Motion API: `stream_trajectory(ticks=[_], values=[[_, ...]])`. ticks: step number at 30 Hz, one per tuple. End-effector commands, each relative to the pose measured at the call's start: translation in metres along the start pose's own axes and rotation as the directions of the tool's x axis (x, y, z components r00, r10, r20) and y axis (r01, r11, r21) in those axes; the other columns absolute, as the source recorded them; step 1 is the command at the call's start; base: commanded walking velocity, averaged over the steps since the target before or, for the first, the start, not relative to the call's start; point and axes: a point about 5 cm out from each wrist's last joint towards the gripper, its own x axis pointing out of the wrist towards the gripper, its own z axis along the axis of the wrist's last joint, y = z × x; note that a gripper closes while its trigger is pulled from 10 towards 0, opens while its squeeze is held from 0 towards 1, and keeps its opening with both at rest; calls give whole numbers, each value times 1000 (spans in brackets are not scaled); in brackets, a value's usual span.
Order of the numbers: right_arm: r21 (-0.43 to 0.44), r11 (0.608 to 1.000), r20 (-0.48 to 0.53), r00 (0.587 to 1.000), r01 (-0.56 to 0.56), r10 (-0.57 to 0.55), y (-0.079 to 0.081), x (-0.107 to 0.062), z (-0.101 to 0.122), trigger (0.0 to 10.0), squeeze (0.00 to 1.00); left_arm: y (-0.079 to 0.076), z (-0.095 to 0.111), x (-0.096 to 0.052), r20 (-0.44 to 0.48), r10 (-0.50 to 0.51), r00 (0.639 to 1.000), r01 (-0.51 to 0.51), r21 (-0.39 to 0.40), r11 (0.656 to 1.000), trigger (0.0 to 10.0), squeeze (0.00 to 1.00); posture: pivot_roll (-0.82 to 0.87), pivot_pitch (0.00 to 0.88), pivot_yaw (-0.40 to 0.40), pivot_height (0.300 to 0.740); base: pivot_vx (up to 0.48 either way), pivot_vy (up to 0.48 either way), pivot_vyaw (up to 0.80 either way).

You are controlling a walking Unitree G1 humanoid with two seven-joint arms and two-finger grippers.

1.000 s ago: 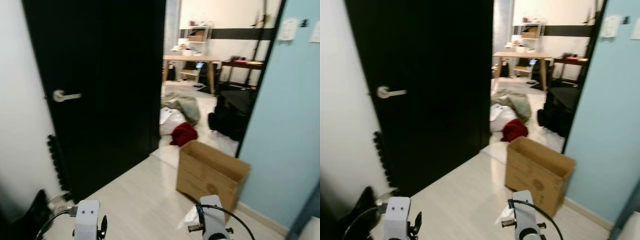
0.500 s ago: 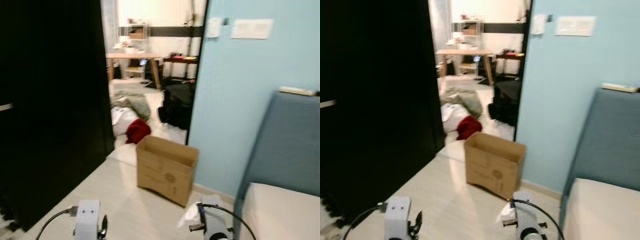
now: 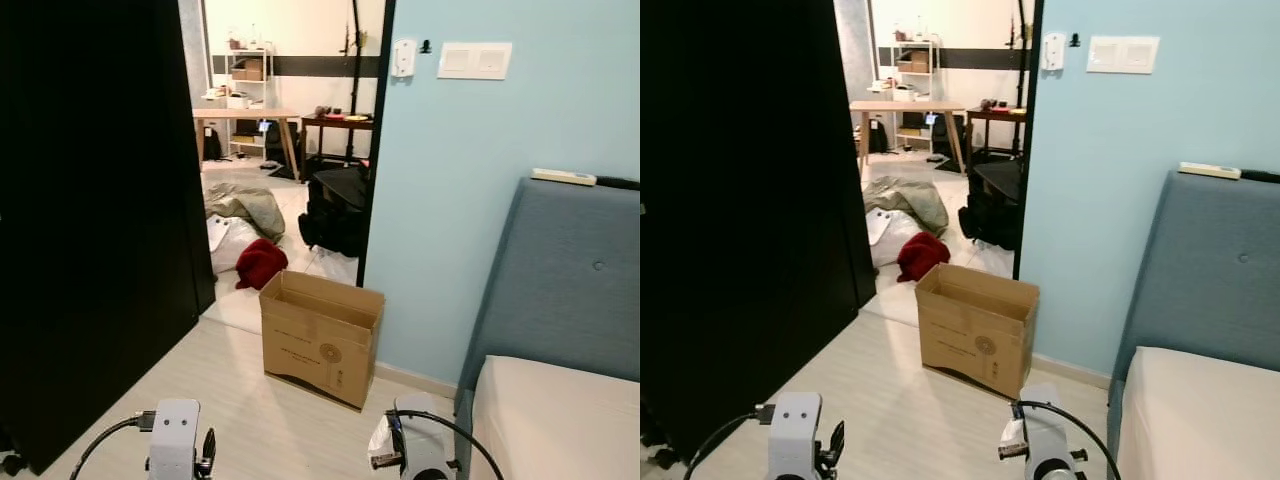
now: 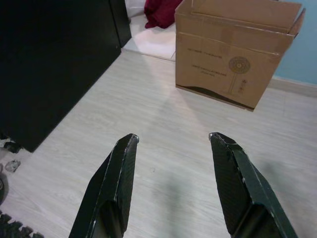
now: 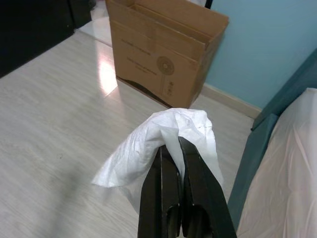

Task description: Clean up the room

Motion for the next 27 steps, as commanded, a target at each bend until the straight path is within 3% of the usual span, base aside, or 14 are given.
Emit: stream_trajectory(ticks=[1, 7, 27], values=[[0, 1000, -22, 1000, -1, 1, 1, -1, -4, 10000, 0, -1, -1, 0, -7, 5, 1000, -5, -2, 1000, 10000, 0, -43, 54, -15, 740, 0, 0, 0], [10, 1000, -25, 1000, 0, 1, 0, -1, -4, 10000, 0, 2, -2, 1, -14, 17, 1000, -17, 11, 1000, 10000, 0, -39, 49, -14, 740, 0, 0, 0], [24, 1000, -24, 1000, 1, 0, 1, -1, -4, 10000, 0, 3, -1, 1, -8, 7, 1000, -7, 14, 1000, 10000, 0, -38, 38, -10, 740, 285, 0, 0]])
